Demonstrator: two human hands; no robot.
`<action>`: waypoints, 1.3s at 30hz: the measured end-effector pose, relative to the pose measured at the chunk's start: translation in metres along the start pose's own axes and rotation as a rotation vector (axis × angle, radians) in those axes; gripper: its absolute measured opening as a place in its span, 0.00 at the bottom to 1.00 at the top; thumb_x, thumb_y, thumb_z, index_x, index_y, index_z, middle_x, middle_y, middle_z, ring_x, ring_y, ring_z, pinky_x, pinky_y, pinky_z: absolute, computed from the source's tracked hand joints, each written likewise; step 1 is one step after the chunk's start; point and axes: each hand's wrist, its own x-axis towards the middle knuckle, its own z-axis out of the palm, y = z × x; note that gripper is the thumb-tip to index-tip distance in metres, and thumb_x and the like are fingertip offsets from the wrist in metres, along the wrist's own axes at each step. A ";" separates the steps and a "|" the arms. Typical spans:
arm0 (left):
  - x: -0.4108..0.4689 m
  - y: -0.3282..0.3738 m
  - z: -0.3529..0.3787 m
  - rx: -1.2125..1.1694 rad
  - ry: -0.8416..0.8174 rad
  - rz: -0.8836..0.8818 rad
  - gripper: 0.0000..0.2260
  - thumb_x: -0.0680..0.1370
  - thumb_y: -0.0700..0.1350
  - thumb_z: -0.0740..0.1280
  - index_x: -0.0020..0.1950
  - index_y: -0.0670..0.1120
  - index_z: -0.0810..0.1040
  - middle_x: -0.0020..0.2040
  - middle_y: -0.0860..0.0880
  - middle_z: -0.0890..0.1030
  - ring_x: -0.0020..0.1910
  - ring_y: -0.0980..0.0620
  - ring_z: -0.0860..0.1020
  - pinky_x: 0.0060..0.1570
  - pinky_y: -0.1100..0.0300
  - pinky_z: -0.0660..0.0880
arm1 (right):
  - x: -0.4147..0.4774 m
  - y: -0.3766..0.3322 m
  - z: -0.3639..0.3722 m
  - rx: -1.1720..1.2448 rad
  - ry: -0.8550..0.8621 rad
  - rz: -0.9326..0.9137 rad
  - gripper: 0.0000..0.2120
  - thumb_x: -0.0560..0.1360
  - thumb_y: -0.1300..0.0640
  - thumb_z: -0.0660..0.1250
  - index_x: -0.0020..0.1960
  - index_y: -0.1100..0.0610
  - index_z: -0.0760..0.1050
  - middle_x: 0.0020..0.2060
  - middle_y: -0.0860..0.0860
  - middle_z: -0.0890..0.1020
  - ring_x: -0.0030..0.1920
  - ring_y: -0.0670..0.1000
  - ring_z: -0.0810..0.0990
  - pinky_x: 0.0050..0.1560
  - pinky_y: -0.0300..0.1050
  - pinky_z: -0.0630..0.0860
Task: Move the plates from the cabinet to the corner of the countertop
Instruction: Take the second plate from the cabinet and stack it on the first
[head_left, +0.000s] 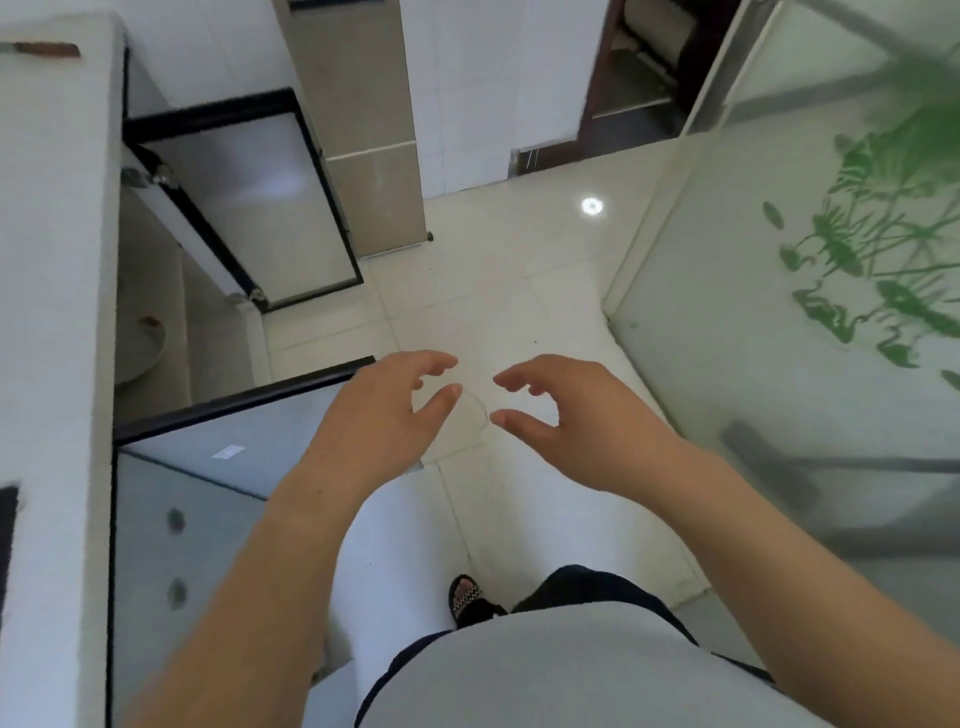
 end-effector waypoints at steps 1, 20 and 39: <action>0.010 0.001 -0.003 -0.007 -0.007 0.007 0.15 0.77 0.53 0.62 0.64 0.56 0.73 0.60 0.58 0.76 0.55 0.59 0.75 0.53 0.64 0.67 | 0.007 0.002 -0.003 0.012 0.004 0.005 0.19 0.76 0.44 0.62 0.64 0.47 0.71 0.60 0.41 0.76 0.59 0.42 0.72 0.55 0.34 0.66; 0.299 -0.007 -0.049 0.092 0.069 -0.131 0.17 0.78 0.55 0.60 0.67 0.58 0.69 0.61 0.58 0.75 0.58 0.58 0.73 0.56 0.64 0.68 | 0.320 0.072 -0.108 0.020 -0.112 -0.161 0.18 0.75 0.43 0.62 0.64 0.46 0.71 0.59 0.40 0.76 0.57 0.39 0.72 0.51 0.31 0.63; 0.424 -0.143 -0.151 -0.076 0.360 -0.519 0.15 0.77 0.51 0.63 0.64 0.53 0.74 0.60 0.56 0.78 0.54 0.58 0.75 0.54 0.64 0.68 | 0.590 -0.017 -0.090 -0.070 -0.374 -0.432 0.18 0.75 0.43 0.62 0.63 0.45 0.71 0.58 0.39 0.76 0.57 0.40 0.73 0.52 0.33 0.64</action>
